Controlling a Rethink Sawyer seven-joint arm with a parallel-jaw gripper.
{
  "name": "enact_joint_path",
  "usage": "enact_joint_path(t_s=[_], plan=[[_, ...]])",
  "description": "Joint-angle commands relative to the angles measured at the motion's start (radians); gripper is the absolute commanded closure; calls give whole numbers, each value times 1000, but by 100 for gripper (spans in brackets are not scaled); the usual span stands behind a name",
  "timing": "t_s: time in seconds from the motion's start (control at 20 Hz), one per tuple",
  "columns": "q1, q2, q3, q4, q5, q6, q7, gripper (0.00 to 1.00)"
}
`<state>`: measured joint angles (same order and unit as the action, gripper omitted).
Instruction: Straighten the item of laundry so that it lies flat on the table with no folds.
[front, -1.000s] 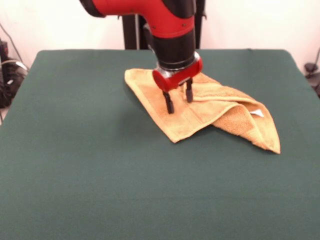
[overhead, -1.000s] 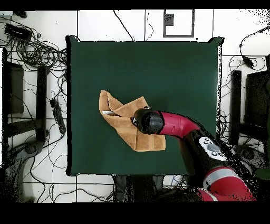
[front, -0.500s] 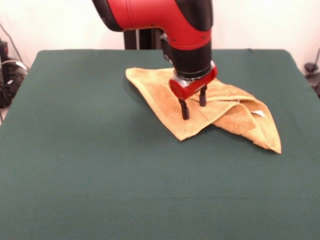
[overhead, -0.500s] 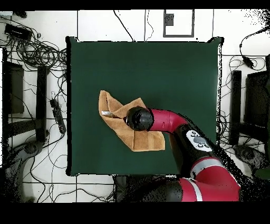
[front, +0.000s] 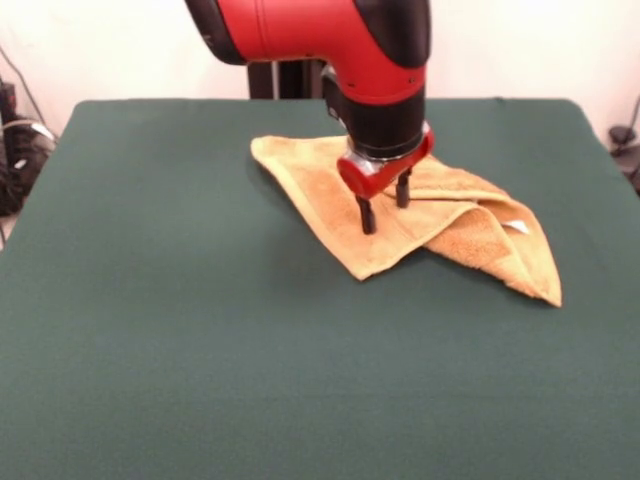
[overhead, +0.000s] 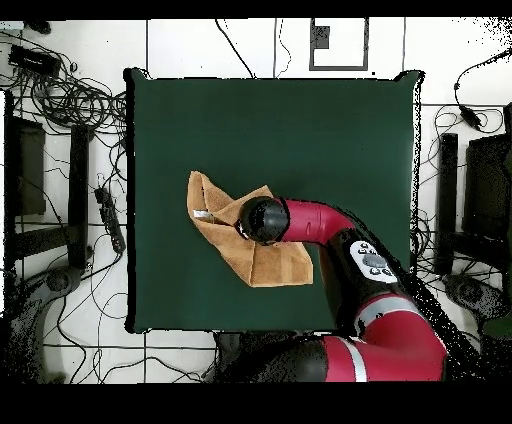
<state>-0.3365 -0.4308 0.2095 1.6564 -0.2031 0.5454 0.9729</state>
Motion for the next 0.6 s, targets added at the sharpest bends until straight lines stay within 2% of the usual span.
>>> enact_joint_path(t_s=[0.05,0.15,0.35,0.6], plan=[[83,58,-51,-70,-13,380,104,0],[101,65,-77,-91,-28,459,106,0],[125,73,-114,-105,-53,537,126,0],[127,98,-142,-91,-67,518,152,0]])
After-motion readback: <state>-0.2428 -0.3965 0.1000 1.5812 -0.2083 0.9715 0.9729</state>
